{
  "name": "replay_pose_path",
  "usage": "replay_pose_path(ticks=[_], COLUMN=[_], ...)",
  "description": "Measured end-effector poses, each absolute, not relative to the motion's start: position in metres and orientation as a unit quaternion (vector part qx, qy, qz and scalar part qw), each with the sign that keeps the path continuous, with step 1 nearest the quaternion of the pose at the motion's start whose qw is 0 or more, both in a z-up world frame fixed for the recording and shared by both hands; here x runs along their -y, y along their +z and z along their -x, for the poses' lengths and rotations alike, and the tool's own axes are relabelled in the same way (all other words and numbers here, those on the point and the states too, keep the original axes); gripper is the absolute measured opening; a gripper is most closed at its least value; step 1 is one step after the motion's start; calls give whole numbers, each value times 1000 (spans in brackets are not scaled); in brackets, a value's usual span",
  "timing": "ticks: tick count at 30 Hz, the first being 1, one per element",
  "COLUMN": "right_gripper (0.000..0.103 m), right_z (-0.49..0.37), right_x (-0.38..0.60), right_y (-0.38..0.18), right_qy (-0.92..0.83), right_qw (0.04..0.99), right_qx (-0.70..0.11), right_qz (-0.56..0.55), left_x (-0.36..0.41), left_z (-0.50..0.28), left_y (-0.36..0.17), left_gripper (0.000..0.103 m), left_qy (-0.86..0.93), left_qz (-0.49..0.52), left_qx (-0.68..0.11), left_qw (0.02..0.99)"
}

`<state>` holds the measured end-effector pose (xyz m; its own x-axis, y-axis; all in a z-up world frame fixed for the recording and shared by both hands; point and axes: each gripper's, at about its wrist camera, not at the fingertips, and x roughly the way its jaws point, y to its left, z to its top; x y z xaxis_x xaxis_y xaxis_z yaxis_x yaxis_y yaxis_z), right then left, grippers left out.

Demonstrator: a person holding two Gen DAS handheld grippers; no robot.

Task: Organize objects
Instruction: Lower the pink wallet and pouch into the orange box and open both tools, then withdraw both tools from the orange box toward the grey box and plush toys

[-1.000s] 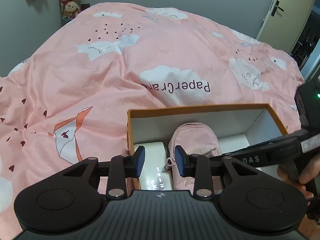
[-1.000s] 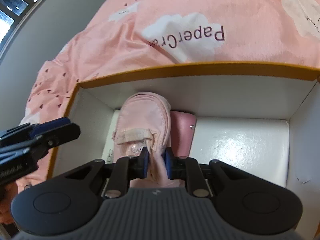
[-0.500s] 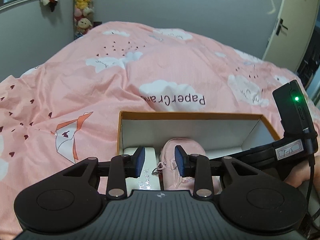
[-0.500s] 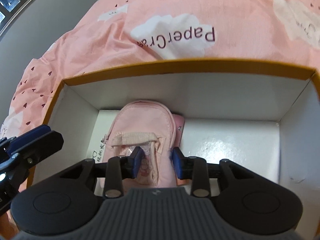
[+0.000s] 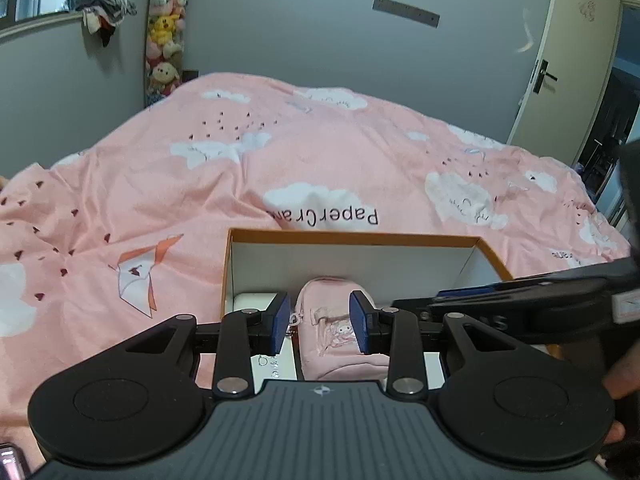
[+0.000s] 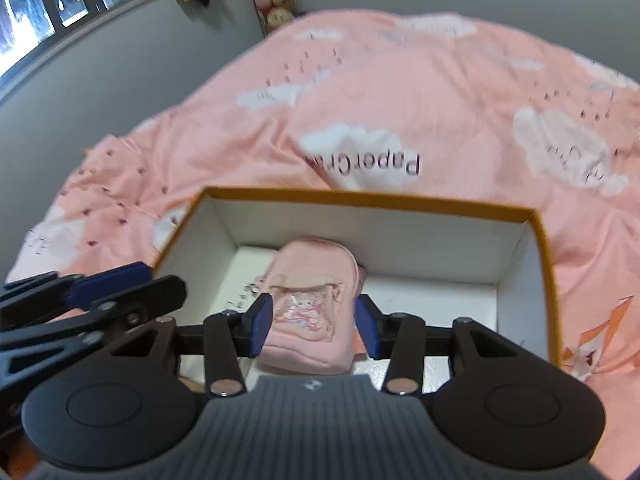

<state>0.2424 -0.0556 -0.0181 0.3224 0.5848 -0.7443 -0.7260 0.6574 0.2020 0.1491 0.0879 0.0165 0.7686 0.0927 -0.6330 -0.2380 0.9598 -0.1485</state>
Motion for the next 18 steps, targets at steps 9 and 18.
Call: replay_pose_path(ticks=[9,18], right_gripper=[51,53], right_z=[-185,-132], right_x=[107,167], right_y=[25,27], right_qy=[399,376], right_qw=[853,882], right_qx=[-331,-283], right_qz=[64,37], left_x=[-64,-33], left_z=[-119,-85], left_y=[41,44], left_gripper=[39,39], left_qy=[80,43], left_qz=[95,75], left_qx=[-294,-284], left_qw=[948,955])
